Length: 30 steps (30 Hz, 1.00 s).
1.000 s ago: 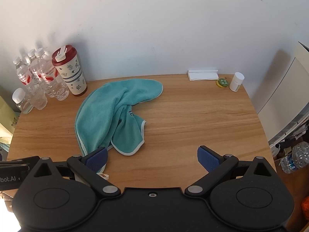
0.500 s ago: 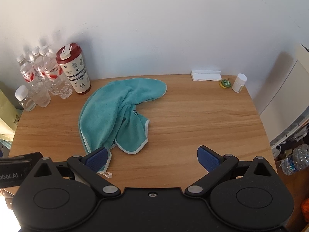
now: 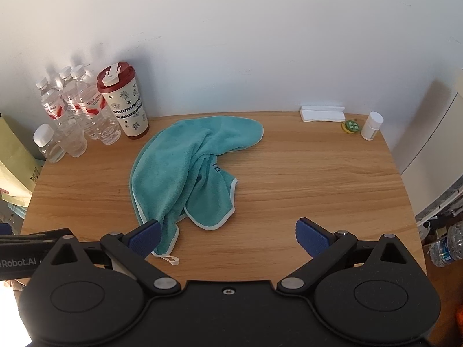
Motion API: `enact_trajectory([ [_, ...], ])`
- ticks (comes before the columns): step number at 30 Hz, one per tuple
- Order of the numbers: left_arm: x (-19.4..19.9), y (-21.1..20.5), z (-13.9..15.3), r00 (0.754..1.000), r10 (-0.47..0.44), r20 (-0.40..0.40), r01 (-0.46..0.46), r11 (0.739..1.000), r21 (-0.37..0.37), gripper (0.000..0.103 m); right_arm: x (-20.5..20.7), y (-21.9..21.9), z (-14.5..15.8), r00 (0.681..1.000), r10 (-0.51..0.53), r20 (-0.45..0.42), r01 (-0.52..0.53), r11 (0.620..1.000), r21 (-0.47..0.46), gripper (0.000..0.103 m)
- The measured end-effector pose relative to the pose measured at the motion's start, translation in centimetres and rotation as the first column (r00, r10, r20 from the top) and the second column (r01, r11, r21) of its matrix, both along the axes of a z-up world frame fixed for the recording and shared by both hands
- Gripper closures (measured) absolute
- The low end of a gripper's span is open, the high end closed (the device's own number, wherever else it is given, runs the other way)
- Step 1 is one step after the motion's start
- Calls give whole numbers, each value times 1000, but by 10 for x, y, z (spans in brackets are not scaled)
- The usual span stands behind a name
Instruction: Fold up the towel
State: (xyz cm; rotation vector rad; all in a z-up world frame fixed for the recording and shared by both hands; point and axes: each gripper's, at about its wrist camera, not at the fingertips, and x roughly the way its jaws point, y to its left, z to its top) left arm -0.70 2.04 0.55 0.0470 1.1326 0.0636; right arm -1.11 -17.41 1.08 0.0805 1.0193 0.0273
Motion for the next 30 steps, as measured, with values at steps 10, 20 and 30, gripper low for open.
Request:
enact_trajectory([
  [10,0,1,-5,1000,13,-23,-13,1000,4,0,0,1,-2,1000,18,-16,-18,1000,-1,2],
  [20,2,0,-9,999,2,-32,-2,1000,0,0,0,-4,-4,1000,-4,-18,4,1000,0,4],
  [30,6,-1,-11,999,-4,-33,3,1000,-11,0,2,-13,-4,999,-28,-17,28,1000,6,4],
])
